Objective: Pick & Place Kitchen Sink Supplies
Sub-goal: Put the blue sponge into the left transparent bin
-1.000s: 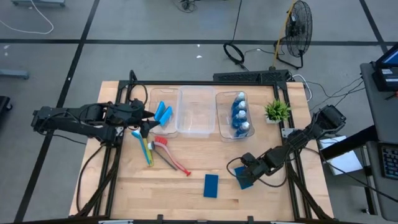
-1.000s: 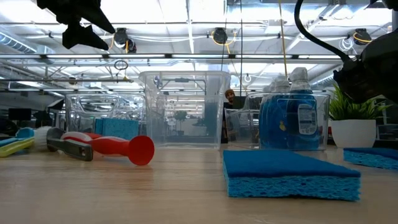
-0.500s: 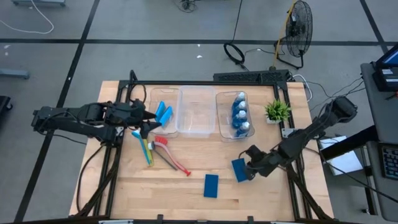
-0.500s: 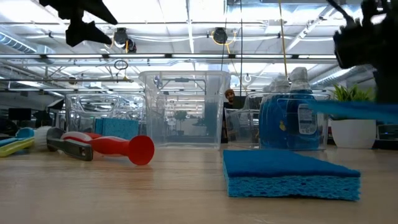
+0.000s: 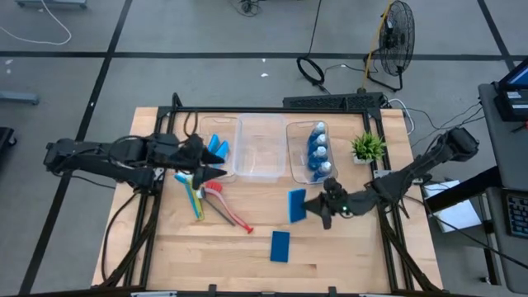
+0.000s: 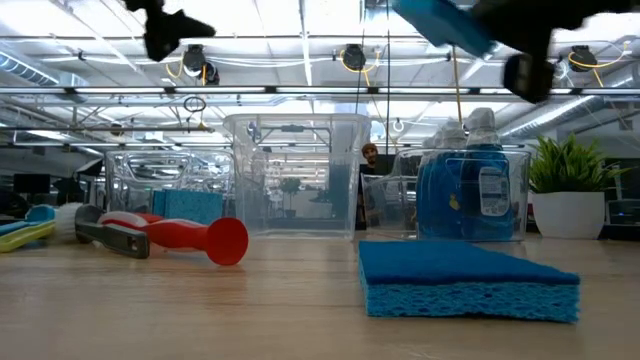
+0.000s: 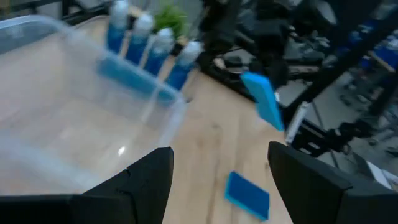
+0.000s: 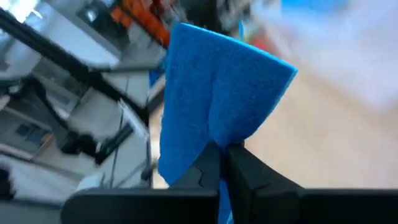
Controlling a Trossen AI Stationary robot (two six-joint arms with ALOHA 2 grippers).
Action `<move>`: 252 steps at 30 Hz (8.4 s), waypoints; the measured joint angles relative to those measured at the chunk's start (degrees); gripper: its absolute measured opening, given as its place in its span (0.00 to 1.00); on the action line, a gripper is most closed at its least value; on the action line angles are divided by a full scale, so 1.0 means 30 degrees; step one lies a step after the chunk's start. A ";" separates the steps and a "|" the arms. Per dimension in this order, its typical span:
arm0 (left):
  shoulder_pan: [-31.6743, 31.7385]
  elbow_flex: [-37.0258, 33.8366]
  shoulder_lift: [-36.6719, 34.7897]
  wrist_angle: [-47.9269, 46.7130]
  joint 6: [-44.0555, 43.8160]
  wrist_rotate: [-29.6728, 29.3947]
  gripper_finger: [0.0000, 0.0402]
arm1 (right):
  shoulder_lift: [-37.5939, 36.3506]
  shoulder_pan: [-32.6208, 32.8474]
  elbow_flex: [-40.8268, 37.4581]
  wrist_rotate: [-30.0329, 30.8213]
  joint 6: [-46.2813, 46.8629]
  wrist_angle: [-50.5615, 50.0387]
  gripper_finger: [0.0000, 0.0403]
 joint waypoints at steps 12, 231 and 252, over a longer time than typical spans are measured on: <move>-0.0159 0.0000 0.4742 0.7044 0.0589 0.1229 0.66 | 0.0220 -0.3967 0.0093 0.1429 -0.6615 0.5311 0.00; 0.5545 0.2834 0.0523 -0.9354 -0.4555 0.0907 0.60 | 0.0619 -0.4716 0.3292 -0.4298 -1.3536 0.8594 0.39; 0.1204 0.2834 -0.2580 -0.3012 0.1136 0.6013 0.60 | -0.2216 -0.1728 0.3292 -0.4305 -1.0915 0.2894 0.39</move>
